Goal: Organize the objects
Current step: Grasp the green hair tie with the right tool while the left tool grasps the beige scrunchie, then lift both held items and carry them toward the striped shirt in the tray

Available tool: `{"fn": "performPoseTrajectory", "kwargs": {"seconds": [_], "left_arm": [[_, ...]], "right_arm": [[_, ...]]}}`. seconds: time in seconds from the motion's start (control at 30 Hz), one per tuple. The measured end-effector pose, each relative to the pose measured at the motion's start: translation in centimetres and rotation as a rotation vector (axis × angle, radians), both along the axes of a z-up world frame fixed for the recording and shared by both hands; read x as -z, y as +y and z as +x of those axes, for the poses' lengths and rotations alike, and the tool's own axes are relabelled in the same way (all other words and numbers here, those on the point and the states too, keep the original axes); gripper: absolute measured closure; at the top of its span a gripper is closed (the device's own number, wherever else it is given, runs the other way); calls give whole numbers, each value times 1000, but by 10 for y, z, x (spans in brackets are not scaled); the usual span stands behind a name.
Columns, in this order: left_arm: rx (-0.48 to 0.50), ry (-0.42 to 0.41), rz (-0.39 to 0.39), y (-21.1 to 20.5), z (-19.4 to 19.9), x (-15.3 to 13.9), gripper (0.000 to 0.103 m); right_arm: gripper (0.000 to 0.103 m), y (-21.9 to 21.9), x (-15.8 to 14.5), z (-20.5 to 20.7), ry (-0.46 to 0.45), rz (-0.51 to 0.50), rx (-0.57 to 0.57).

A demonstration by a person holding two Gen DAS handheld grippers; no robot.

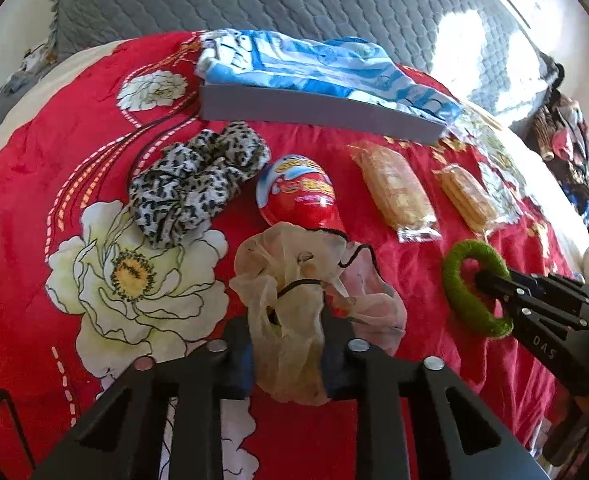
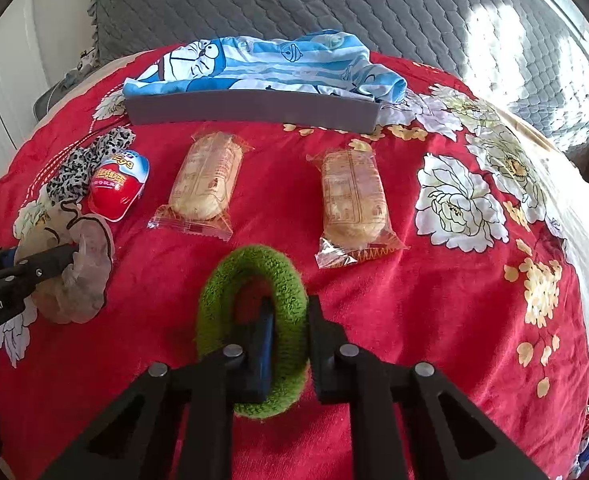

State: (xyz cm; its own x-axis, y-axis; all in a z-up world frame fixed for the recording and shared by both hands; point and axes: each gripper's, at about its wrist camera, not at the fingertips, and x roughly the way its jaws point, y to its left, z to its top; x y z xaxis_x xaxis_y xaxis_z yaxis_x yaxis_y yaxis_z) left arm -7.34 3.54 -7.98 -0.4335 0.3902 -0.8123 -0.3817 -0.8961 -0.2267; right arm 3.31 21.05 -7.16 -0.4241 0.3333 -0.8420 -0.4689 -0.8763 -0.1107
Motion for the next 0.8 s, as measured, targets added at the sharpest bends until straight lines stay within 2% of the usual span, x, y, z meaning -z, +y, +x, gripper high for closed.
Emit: {"fn": "performPoseTrajectory", "kwargs": {"seconds": [0.17,0.27,0.63,0.8], "left_arm": [[28,-4,3,2,5,-3,85],[32,-1,-21,3,8,-4,85],[3,-24,-46,-2,12,-5,88],[-3,-9,-60,-3,16,-9,90]], "right_arm": [[89,-2,-6,6,21,-43,3],[89,-1,-10,10,33,-76,9],[89,-13,-18,13,57,-86,-16],[89,-18,-21,15,64,-85,-27]]}}
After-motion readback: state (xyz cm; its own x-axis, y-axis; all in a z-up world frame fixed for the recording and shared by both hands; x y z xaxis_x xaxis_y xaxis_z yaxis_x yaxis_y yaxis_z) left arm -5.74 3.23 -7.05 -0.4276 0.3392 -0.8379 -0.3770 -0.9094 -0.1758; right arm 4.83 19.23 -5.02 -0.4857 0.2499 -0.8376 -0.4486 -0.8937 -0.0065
